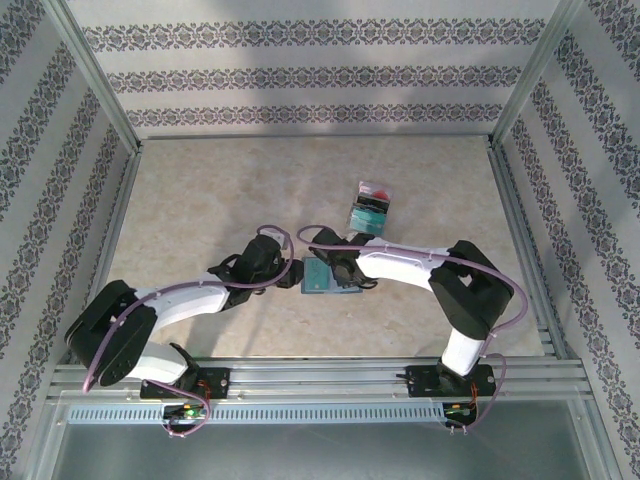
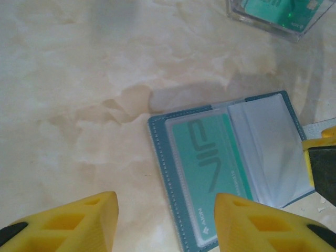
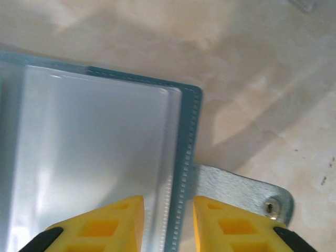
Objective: Take the credit cards out of the card holder
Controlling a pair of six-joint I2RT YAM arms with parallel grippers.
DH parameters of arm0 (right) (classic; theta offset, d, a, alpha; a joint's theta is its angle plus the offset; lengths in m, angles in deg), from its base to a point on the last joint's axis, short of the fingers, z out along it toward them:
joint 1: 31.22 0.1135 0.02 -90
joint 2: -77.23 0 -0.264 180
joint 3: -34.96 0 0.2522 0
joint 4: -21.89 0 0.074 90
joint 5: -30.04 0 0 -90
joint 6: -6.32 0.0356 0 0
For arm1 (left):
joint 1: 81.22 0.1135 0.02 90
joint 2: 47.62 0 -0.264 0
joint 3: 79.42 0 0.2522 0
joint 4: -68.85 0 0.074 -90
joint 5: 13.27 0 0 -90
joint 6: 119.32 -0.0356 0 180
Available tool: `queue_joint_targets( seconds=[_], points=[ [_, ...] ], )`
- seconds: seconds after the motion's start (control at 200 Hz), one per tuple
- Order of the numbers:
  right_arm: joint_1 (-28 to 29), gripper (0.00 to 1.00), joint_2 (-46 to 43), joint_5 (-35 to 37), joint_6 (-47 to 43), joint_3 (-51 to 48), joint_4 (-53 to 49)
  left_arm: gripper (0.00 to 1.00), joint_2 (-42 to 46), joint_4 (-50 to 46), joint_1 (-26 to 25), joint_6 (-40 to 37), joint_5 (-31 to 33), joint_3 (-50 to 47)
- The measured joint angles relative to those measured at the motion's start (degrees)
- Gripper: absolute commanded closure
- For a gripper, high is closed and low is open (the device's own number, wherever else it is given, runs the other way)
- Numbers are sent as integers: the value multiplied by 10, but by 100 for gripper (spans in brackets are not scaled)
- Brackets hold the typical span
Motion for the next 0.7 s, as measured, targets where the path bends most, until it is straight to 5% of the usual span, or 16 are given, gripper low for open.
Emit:
queue_joint_targets(
  seconds=[0.415,0.7],
  points=[
    [-47,68,-132,-50,36,-91,26,64,-69,7,-29,-3,-15,28],
    [-81,71,-195,-165,57,-123,140,76,-106,27,-30,6,-28,32]
  ],
)
